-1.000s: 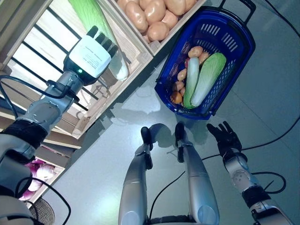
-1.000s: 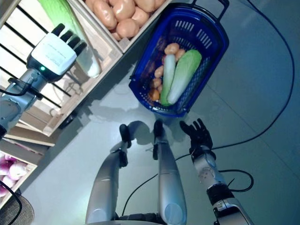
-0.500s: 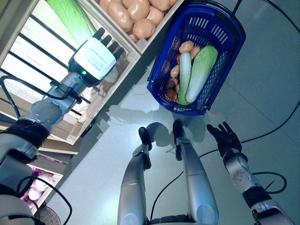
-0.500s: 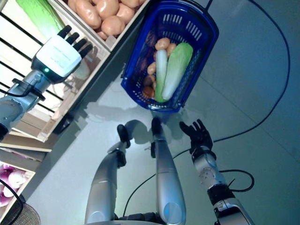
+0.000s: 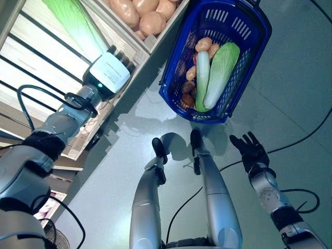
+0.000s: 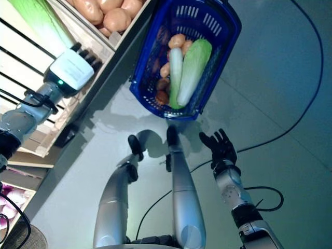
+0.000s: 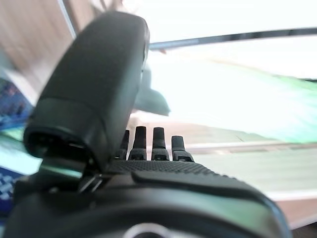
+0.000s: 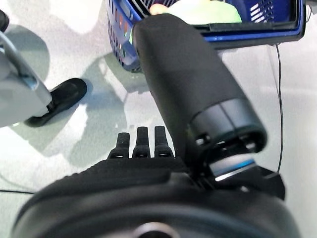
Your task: Put vegetables into the basket
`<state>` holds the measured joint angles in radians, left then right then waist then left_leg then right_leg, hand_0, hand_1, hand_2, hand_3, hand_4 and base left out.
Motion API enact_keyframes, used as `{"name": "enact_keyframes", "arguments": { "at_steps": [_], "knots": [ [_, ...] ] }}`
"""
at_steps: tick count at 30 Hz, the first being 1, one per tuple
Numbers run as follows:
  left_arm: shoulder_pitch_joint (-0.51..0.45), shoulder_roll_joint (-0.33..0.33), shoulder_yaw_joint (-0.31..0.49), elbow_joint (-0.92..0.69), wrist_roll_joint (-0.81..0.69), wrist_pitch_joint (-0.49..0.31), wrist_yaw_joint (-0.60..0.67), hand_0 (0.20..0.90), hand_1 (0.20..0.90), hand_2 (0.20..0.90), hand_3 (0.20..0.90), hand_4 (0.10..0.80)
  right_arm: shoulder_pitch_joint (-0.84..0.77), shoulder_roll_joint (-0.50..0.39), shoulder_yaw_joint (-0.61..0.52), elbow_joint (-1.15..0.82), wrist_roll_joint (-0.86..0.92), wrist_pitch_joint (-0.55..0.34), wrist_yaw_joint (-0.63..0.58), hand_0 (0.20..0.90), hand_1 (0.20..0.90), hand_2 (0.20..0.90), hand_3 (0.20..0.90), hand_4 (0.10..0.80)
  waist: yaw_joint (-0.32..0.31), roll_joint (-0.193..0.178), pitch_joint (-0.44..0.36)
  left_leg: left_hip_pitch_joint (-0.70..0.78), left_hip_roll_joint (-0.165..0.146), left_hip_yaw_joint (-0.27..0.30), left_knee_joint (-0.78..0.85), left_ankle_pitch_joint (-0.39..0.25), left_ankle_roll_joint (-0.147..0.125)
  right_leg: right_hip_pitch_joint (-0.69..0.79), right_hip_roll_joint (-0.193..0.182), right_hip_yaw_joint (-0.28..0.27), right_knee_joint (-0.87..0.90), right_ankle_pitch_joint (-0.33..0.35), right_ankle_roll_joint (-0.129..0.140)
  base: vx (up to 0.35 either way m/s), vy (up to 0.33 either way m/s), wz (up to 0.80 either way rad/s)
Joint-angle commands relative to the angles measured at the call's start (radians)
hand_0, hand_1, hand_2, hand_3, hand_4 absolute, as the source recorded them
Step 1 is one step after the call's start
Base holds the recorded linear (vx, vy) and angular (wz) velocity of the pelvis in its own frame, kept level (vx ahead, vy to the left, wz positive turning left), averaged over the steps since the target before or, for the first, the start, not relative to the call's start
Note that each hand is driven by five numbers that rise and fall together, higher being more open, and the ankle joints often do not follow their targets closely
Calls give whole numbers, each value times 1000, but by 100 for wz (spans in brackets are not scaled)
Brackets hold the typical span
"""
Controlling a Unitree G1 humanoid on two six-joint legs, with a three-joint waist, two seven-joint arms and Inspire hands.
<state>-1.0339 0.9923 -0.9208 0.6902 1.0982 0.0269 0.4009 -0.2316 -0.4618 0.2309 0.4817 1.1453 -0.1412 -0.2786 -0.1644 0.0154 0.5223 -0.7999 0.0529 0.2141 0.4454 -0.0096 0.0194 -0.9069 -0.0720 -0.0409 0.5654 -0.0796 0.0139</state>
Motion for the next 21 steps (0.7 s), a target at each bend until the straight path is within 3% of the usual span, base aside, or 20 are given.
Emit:
{"name": "enact_keyframes", "arguments": {
  "at_steps": [1,15,16,17,18,21],
  "knots": [
    [-37,52,86,10,72,73,38,900,900,900,900,800,75,-39,-60,-105,-4,-80,-23,900,900,900,900,800,-15,-13,-2,-45,4,0,80,-78,-41,43,0,-60,-80,29,23,0,0,0],
    [66,78,177,-27,144,205,121,900,900,900,900,800,126,-44,-78,-188,-9,-70,-38,900,900,900,900,800,-6,-20,-2,-94,2,-13,89,-77,-36,-1,-5,-60,-75,39,26,-24,40,2],
    [72,77,183,-27,147,207,124,731,731,731,731,687,128,-43,-77,-191,-10,-70,-39,900,900,900,900,800,-6,-21,-2,-92,1,-12,86,-76,-36,0,-4,-60,-78,41,26,-23,35,1],
    [89,76,197,-18,129,189,178,432,432,432,432,488,125,-46,-81,-196,-5,-67,-45,900,900,900,900,800,-4,-21,-2,-88,-4,-14,82,-75,-36,5,-3,-57,-84,44,28,-24,36,1],
    [89,76,202,-14,148,165,186,307,307,307,307,405,125,-48,-80,-197,0,-71,-46,900,900,900,900,800,-3,-22,-2,-87,-4,-14,82,-75,-35,7,-3,-57,-86,45,28,-23,35,0],
    [101,83,212,-28,113,163,207,300,300,300,300,400,126,-48,-85,-210,17,-99,-46,900,900,900,900,800,0,-21,-2,-81,-8,-14,77,-74,-32,11,-3,-53,-91,49,31,-9,23,1]
  ]
}}
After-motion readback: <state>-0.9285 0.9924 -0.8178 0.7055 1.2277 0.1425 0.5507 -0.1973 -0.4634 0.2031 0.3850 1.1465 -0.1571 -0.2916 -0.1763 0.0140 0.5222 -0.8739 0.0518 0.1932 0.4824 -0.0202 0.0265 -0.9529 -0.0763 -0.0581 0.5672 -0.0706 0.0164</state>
